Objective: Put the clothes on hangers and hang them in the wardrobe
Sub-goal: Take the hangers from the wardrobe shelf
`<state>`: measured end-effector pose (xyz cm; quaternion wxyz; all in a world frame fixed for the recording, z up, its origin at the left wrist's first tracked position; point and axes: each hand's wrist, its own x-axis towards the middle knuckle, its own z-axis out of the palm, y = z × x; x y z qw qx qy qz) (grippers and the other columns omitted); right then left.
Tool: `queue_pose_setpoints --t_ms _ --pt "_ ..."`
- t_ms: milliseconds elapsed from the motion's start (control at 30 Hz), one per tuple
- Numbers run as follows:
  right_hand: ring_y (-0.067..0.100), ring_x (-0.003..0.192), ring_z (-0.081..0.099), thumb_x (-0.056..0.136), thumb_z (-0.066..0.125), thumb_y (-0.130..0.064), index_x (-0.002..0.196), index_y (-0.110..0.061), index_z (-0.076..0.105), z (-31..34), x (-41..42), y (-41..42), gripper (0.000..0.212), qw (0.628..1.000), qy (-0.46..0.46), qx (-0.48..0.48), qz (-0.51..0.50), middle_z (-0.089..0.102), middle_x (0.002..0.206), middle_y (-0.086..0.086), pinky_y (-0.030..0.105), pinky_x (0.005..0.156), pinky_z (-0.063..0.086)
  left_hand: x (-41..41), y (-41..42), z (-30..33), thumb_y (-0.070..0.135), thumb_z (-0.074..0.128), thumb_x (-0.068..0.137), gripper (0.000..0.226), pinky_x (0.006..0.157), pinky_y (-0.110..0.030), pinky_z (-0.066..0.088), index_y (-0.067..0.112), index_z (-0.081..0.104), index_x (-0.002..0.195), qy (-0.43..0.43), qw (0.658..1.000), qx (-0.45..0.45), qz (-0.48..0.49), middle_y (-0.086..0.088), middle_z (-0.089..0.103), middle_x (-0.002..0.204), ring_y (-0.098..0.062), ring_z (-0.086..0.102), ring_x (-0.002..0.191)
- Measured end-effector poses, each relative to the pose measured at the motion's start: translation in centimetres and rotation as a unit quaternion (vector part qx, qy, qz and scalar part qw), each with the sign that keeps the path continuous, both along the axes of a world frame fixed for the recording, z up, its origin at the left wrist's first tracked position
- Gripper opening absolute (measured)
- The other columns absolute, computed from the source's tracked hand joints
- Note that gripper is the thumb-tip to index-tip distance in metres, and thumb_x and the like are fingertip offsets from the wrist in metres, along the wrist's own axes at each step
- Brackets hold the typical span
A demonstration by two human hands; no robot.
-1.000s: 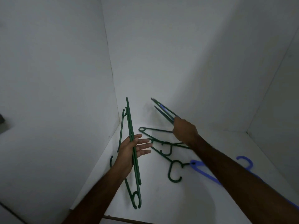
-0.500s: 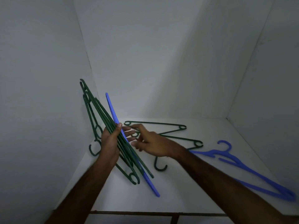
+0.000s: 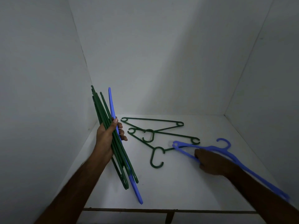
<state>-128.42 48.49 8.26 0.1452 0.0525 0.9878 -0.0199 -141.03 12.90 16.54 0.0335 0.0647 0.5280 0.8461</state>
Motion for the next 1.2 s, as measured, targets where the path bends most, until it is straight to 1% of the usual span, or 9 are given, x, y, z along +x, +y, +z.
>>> queue_pose_setpoints --t_ms 100,233,367,467,600,700,800,933,1200 --pt "0.025 0.097 0.061 0.099 0.047 -0.010 0.125 -0.015 0.051 2.8 -1.6 0.4 0.026 0.998 0.055 -0.002 0.025 0.047 0.128 0.006 0.034 0.080 0.047 0.0 0.1 0.1 0.019 0.057 0.101 0.009 0.049 -0.032 0.054 0.011 0.059 0.103 0.002 1.000 -0.008 0.007 -0.004 0.059 0.075 -0.015 0.055 0.054" --pt "0.019 0.078 0.051 0.092 0.050 0.003 0.116 -0.020 0.054 9.3 -4.2 -1.9 0.034 0.975 0.161 0.013 0.149 0.046 0.114 0.001 0.038 0.067 0.043 0.0 0.0 0.2 0.019 0.057 0.101 0.013 0.049 -0.032 0.055 0.008 0.058 0.108 0.001 1.000 -0.012 0.017 -0.004 0.060 0.076 -0.015 0.055 0.054" --pt "0.020 0.094 0.051 0.083 0.049 0.012 0.111 -0.017 0.061 10.4 -7.9 -4.8 0.042 0.922 0.170 0.025 0.346 0.051 0.109 0.003 0.040 0.072 0.048 0.2 -0.1 0.3 0.018 0.056 0.101 0.012 0.049 -0.032 0.054 0.007 0.057 0.107 0.002 1.000 -0.014 0.028 -0.005 0.059 0.076 -0.015 0.055 0.053" --pt "0.025 0.080 0.061 0.070 0.080 0.006 0.097 -0.018 0.071 7.9 -11.5 -4.1 0.037 0.864 0.162 0.111 0.463 0.061 0.092 0.005 0.033 0.066 0.055 0.2 -0.5 0.5 0.019 0.057 0.101 0.016 0.050 -0.034 0.055 0.005 0.056 0.110 -0.004 0.999 -0.020 0.038 -0.006 0.059 0.077 -0.016 0.056 0.054" --pt "0.029 0.099 0.059 0.078 0.080 -0.002 0.095 -0.015 0.074 5.9 -17.3 -1.0 0.022 0.828 0.189 0.128 0.512 0.061 0.096 0.007 0.046 0.088 0.059 0.4 -0.8 0.5 0.018 0.058 0.101 0.020 0.051 -0.034 0.056 0.003 0.055 0.113 -0.007 0.998 -0.031 0.063 -0.007 0.058 0.077 -0.017 0.055 0.054" --pt "0.026 0.091 0.064 0.084 0.064 -0.001 0.077 -0.013 0.070 5.4 -19.8 -0.7 0.015 0.864 0.131 0.106 0.475 0.062 0.084 0.008 0.053 0.087 0.059 0.8 -0.7 0.5 0.018 0.058 0.100 0.022 0.051 -0.034 0.056 0.002 0.055 0.115 -0.004 0.997 -0.034 0.071 -0.008 0.058 0.077 -0.018 0.056 0.055" --pt "0.032 0.111 0.061 0.097 0.049 -0.010 0.102 -0.013 0.067 5.2 -19.5 -2.1 0.019 0.917 0.061 0.143 0.368 0.063 0.102 0.012 0.040 0.085 0.050 1.2 -0.8 0.5 0.019 0.057 0.100 0.025 0.053 -0.036 0.058 0.001 0.055 0.117 -0.006 0.996 -0.038 0.078 -0.008 0.059 0.077 -0.018 0.057 0.056" --pt "0.039 0.122 0.053 0.088 0.062 -0.005 0.128 0.002 0.059 3.5 -20.6 -2.8 0.041 0.959 0.000 0.016 0.282 0.056 0.130 0.023 0.041 0.102 0.040 1.6 -1.2 0.5 0.021 0.058 0.100 0.025 0.054 -0.037 0.058 0.000 0.055 0.114 -0.008 0.994 -0.049 0.094 -0.011 0.059 0.076 -0.020 0.058 0.058" --pt "0.026 0.117 0.049 0.089 0.067 -0.059 0.136 -0.010 0.048 2.9 -21.3 -4.8 0.071 0.966 -0.066 -0.068 0.239 0.046 0.133 0.010 0.036 0.100 0.043 2.3 -1.6 0.5 0.022 0.056 0.101 0.024 0.053 -0.036 0.059 0.000 0.056 0.111 -0.011 0.992 -0.063 0.111 -0.012 0.059 0.074 -0.021 0.060 0.058"
